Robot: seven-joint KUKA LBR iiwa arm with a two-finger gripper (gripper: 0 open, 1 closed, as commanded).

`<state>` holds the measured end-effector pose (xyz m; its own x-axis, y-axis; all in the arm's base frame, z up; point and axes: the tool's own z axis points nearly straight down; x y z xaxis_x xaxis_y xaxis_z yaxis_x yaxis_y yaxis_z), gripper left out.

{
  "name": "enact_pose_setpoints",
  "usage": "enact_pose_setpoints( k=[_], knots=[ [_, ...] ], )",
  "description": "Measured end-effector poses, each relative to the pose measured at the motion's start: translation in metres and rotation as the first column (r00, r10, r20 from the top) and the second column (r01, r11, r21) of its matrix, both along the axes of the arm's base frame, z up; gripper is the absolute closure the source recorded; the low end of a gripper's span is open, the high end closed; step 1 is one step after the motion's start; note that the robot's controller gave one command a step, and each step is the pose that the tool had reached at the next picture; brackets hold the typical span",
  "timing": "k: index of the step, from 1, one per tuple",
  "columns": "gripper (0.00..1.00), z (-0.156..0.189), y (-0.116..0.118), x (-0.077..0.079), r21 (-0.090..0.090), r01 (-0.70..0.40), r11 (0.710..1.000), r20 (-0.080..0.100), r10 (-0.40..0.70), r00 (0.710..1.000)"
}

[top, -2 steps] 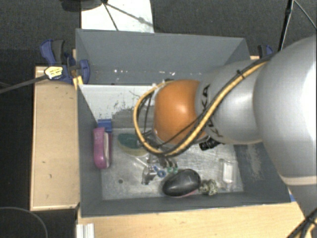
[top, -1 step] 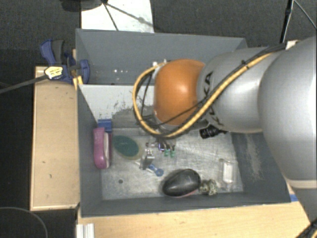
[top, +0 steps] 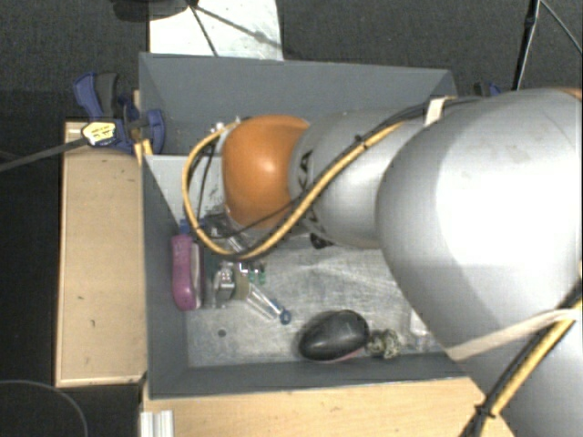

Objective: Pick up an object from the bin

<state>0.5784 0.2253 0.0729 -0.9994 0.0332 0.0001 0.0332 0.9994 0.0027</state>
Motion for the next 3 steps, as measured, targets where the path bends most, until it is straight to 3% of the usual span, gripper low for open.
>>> enact_pose_setpoints(
  k=[1, 2, 3],
  knots=[
    [1.00, 0.0036, -0.0029, 0.0009, 0.000, 0.010, 1.000, 0.002, -0.010, 1.000],
    [0.00, 0.0039, -0.0031, 0.0012, 0.000, 0.010, 1.000, 0.003, -0.010, 1.000],
    [1.00, 0.0037, -0.0032, 0.0011, 0.000, 0.012, 1.000, 0.002, -0.012, 1.000]
  ],
)
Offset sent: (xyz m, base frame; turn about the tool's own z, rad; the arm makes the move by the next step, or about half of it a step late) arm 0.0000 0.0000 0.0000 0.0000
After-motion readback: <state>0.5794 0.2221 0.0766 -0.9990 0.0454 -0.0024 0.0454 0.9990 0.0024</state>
